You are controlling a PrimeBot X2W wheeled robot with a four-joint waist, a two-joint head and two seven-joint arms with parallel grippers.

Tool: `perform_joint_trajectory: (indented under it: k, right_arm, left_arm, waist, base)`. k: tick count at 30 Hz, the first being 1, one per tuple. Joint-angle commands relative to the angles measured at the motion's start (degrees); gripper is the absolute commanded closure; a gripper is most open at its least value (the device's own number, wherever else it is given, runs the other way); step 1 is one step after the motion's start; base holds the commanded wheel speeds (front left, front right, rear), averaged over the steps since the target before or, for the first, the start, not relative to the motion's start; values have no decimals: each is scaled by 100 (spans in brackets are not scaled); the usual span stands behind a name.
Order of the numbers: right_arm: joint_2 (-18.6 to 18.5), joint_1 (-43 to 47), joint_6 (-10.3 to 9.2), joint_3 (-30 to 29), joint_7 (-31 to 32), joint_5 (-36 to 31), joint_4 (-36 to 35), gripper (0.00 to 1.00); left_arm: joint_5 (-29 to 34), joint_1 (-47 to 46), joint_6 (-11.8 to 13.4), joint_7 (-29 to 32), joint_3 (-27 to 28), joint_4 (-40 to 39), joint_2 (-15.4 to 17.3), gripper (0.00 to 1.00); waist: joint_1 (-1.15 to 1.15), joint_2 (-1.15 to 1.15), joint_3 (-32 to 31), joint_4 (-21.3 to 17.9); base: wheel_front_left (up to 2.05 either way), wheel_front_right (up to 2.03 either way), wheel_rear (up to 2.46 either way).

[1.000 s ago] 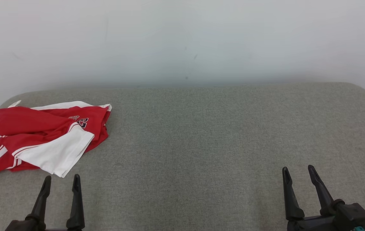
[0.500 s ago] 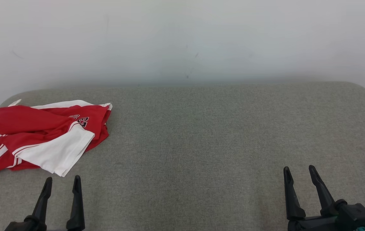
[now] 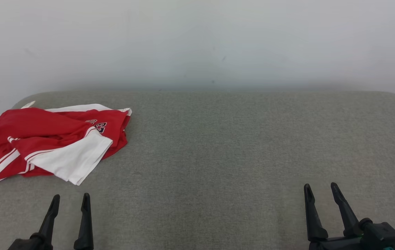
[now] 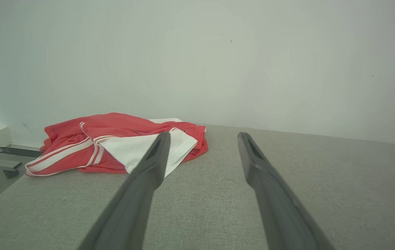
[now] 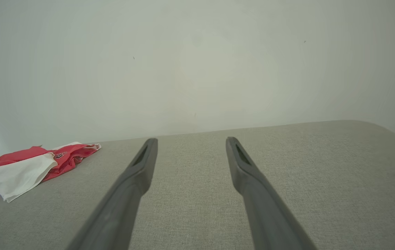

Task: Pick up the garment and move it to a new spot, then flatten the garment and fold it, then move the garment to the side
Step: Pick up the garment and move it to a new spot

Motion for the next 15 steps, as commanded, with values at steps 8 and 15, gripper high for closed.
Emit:
perform_joint_trajectory:
  k: [8,15]
  right_arm:
    - [-14,81,-12,24,-33,117,98,0]
    - [-12,48,-12,18,-49,145,165,0]
  left_arm:
    - [-48,-25,40,138,4,27,112,0]
    - [-37,-61,104,189,-26,0,137,0]
  waist:
    - [0,0,13,662]
    - [0,0,95,1366]
  base:
    - [0,0,0]
    - [0,0,0]
